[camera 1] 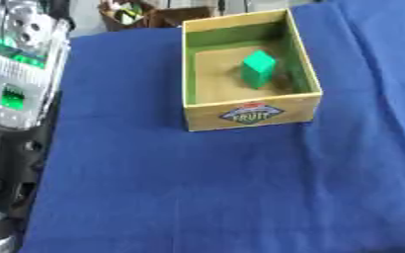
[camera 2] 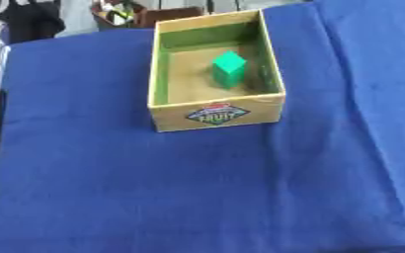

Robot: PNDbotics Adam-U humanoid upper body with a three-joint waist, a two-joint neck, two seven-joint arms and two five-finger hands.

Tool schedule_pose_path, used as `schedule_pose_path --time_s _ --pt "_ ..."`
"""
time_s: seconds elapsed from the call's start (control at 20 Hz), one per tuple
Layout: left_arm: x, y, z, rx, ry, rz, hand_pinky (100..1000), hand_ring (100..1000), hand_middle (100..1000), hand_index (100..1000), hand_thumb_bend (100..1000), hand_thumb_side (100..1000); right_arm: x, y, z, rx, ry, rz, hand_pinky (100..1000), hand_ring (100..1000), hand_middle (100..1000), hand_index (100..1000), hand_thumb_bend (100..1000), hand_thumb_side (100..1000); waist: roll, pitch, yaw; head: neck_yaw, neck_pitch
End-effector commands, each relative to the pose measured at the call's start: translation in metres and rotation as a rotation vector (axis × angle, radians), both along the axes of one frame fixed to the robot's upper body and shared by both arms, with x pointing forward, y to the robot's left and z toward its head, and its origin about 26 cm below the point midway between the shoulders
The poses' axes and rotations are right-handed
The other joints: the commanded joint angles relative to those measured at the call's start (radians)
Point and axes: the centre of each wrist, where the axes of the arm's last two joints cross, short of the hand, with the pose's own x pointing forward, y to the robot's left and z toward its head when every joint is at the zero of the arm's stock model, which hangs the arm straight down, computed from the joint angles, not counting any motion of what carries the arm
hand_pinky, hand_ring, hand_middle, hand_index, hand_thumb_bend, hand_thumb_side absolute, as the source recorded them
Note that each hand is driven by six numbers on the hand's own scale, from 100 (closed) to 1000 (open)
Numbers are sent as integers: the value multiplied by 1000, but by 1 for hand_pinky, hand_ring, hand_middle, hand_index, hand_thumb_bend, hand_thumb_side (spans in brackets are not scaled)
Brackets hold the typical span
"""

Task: Pick up objects on the table and place them in the box.

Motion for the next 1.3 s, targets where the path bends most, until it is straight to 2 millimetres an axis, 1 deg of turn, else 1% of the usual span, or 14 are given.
schedule_pose_path --time_s 0.05,0.2,0.35,0.55,0.65,0.9,0.95,1.3 --pt "-15 17 5 -65 -89 3 373 517 515 766 100 952 -5 -5 11 -23 -41 -23 730 764 732 742 100 878 -14 -15 4 26 13" --pt "-14 30 -8 -105 -126 19 383 525 521 769 100 958 -5 -6 11 -19 -48 -32 730 764 732 742 100 879 -20 -9 11 41 17" --pt "-13 43 -31 -124 -117 52 377 519 516 765 100 961 -5 -8 11 -15 -53 -42 730 764 732 741 100 878 -25 -5 18 46 28" --pt "-12 51 -65 -189 -67 75 368 509 504 757 100 958 -6 -9 10 -5 -57 -52 730 764 733 742 100 879 -33 1 24 41 30" --pt "-13 53 -76 -229 -41 88 364 504 499 753 100 955 -6 -9 10 -3 -60 -52 730 764 733 742 100 883 -37 2 27 39 26" --pt "-13 54 -86 -299 -47 83 373 505 499 753 100 967 -5 -8 10 -2 -62 -50 730 764 734 742 100 889 -45 5 29 31 3" --pt "-13 54 -88 -308 -52 67 369 491 483 743 100 989 -5 -8 10 -1 -62 -50 730 764 734 742 100 889 -46 6 28 30 -1" --pt "-14 54 -98 -347 -35 21 359 459 454 718 100 983 -5 -8 7 8 -55 -56 729 762 731 742 100 893 -47 9 29 14 -18"
